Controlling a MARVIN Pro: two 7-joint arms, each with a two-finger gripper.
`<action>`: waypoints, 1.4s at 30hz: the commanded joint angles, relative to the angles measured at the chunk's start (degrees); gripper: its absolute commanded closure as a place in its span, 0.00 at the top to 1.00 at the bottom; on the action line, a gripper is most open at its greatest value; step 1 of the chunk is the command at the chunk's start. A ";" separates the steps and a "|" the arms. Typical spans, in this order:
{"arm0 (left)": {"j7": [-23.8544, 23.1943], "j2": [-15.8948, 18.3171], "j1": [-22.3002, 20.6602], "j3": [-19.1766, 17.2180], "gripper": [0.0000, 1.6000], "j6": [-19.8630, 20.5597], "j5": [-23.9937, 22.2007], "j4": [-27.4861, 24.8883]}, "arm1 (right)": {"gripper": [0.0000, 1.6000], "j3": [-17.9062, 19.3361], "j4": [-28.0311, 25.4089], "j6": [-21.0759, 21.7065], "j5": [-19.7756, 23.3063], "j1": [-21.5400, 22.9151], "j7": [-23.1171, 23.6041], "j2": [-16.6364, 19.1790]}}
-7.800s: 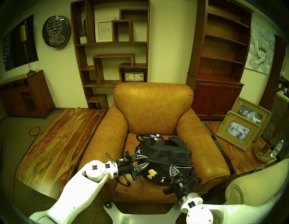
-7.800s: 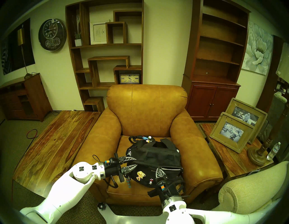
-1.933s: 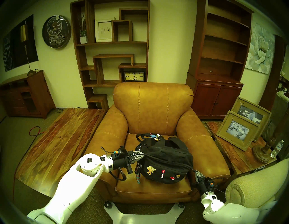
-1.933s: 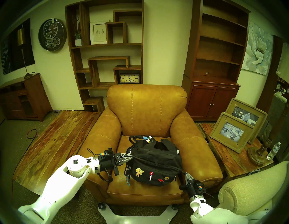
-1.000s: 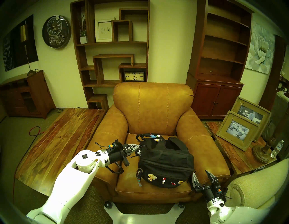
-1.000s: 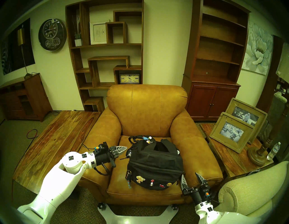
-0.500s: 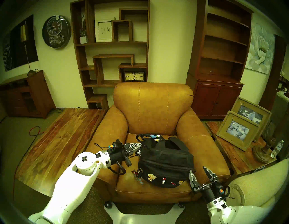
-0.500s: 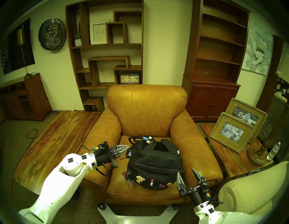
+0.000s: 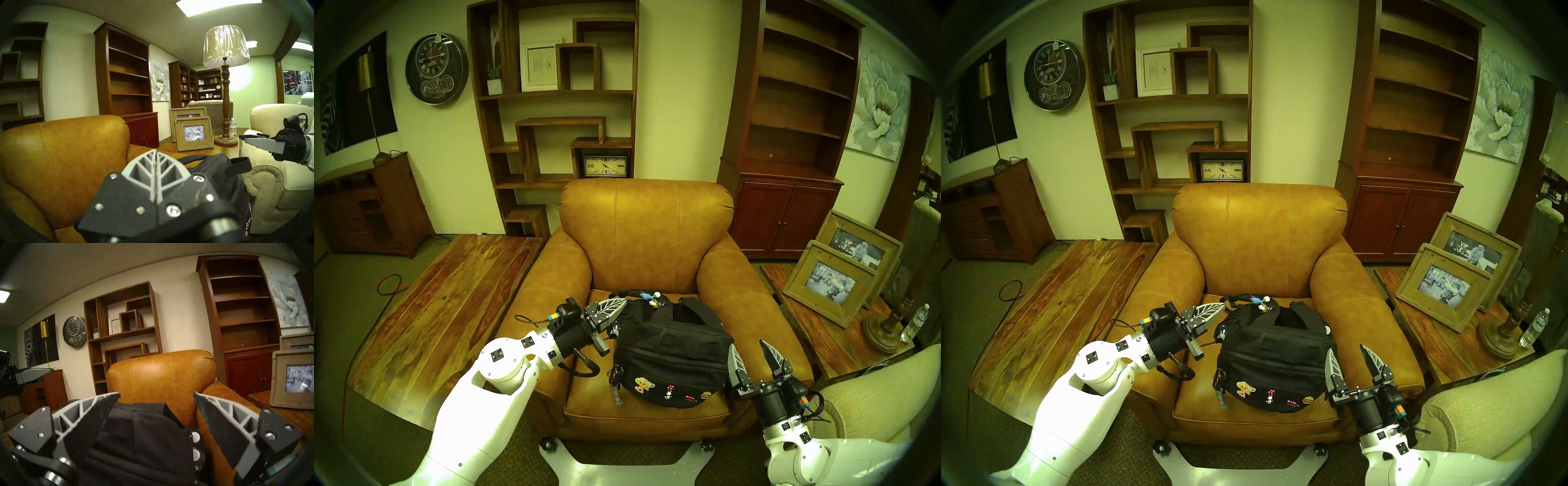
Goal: Close a bag with a zipper
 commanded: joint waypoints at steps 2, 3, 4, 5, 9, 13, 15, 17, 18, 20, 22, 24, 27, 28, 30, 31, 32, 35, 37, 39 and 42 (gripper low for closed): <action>6.54 -2.62 6.62 -1.34 0.00 1.65 0.13 -5.56 | 1.00 0.25 -7.70 -0.49 1.77 -4.38 -5.59 0.32; 7.24 -2.77 7.14 -1.46 0.00 1.77 0.22 -6.07 | 1.00 0.31 -8.09 -0.42 1.81 -4.73 -6.21 0.45; 8.56 -3.07 8.02 -1.62 0.00 2.12 0.41 -7.01 | 1.00 0.47 -9.33 -0.20 2.04 -5.37 -7.38 0.89; 9.43 -2.90 8.44 -1.81 0.00 3.07 0.75 -7.49 | 1.00 -0.02 -10.18 -0.30 2.75 -5.80 -7.59 0.87; 13.90 -3.45 10.99 -2.37 0.00 6.01 1.86 -11.06 | 1.00 -0.29 -13.62 0.66 4.19 -7.71 -10.58 1.77; 16.73 -3.86 12.35 -2.55 0.00 8.71 2.88 -12.96 | 1.00 -0.98 -15.76 1.80 5.51 -8.90 -12.10 2.48; 18.65 -3.86 13.43 -2.68 0.00 11.02 3.70 -14.26 | 1.00 -1.56 -17.22 2.58 6.46 -9.74 -12.76 3.30; 21.79 -4.18 15.78 -3.08 0.00 15.24 4.58 -17.22 | 1.00 -2.15 -19.17 3.73 8.09 -10.83 -13.75 4.74; 21.79 -4.18 15.78 -3.08 0.00 15.24 4.58 -17.22 | 1.00 -2.15 -19.17 3.73 8.09 -10.83 -13.75 4.74; 24.80 -4.63 17.48 -3.16 0.00 18.28 5.48 -18.88 | 1.00 -2.51 -20.75 4.17 9.81 -11.55 -14.58 6.12; 25.67 -4.76 17.96 -3.13 0.00 19.21 5.80 -19.42 | 1.00 -2.53 -21.12 4.39 10.22 -11.72 -14.89 6.56; 28.46 -5.38 19.41 -2.62 0.00 22.78 6.67 -21.46 | 1.00 -3.15 -22.27 5.66 12.29 -11.75 -14.83 7.53; 31.30 -5.85 20.61 -2.06 0.00 26.80 7.44 -23.89 | 1.00 -3.64 -22.96 7.08 14.04 -11.16 -14.42 7.92; 32.18 -5.93 20.86 -1.77 0.00 28.16 7.65 -24.50 | 1.00 -3.80 -23.13 7.65 14.55 -10.81 -14.03 7.97; 32.76 -6.03 20.85 -1.55 0.00 28.87 7.78 -24.66 | 1.00 -3.86 -23.25 7.97 14.98 -10.62 -13.88 7.98; 33.38 -6.22 20.78 -1.37 0.00 30.55 7.98 -25.14 | 1.00 -3.90 -23.41 8.25 15.52 -10.45 -13.71 8.11; 33.78 -6.12 20.42 -0.94 0.00 32.35 8.42 -25.26 | 1.00 -4.05 -23.19 8.90 16.56 -9.81 -12.93 7.87; 33.61 -5.60 20.22 -0.47 0.00 31.84 8.92 -25.05 | 1.00 -4.15 -22.80 9.53 17.00 -9.20 -12.08 7.46; 33.87 -5.69 20.16 -0.27 0.00 32.25 9.05 -25.06 | 1.00 -4.18 -22.61 9.96 17.52 -8.83 -11.66 7.13; 34.00 -5.80 20.07 -0.18 0.00 32.75 8.99 -25.08 | 1.00 -4.17 -22.55 10.63 18.03 -8.25 -11.13 6.68; 34.51 -5.98 19.93 -0.09 0.00 33.23 9.17 -24.77 | 1.00 -4.35 -21.87 11.53 18.91 -7.65 -10.19 5.99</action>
